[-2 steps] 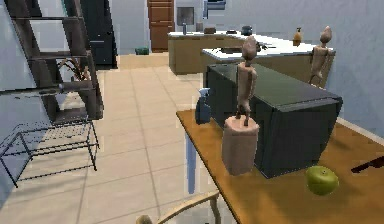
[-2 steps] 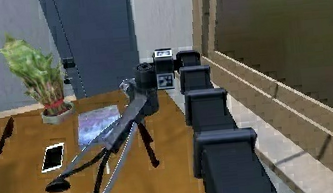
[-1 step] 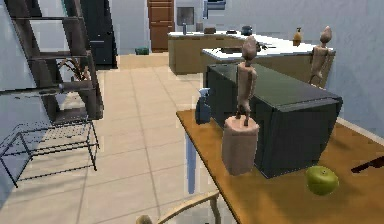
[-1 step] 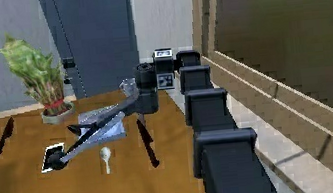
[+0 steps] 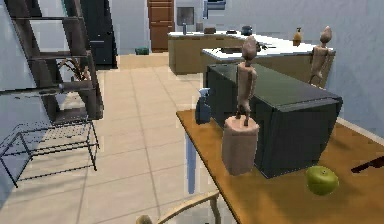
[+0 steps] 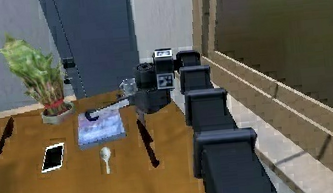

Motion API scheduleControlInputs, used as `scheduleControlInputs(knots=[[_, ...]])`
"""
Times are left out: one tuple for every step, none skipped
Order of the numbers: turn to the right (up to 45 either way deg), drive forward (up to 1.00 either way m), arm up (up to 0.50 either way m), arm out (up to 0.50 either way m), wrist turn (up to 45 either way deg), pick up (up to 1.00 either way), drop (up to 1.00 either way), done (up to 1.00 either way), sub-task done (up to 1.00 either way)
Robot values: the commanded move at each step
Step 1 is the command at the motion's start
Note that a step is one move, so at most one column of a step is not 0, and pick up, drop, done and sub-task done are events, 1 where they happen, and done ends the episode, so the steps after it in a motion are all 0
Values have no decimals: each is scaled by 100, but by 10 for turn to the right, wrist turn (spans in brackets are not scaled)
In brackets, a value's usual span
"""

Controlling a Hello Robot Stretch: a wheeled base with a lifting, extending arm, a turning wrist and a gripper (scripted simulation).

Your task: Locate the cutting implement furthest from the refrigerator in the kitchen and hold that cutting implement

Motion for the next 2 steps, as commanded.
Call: scheduleControlInputs(knots=[[0,0,0,0,300,0,0,0,0],[0,0,-30,0,0,0,0,0,0]])
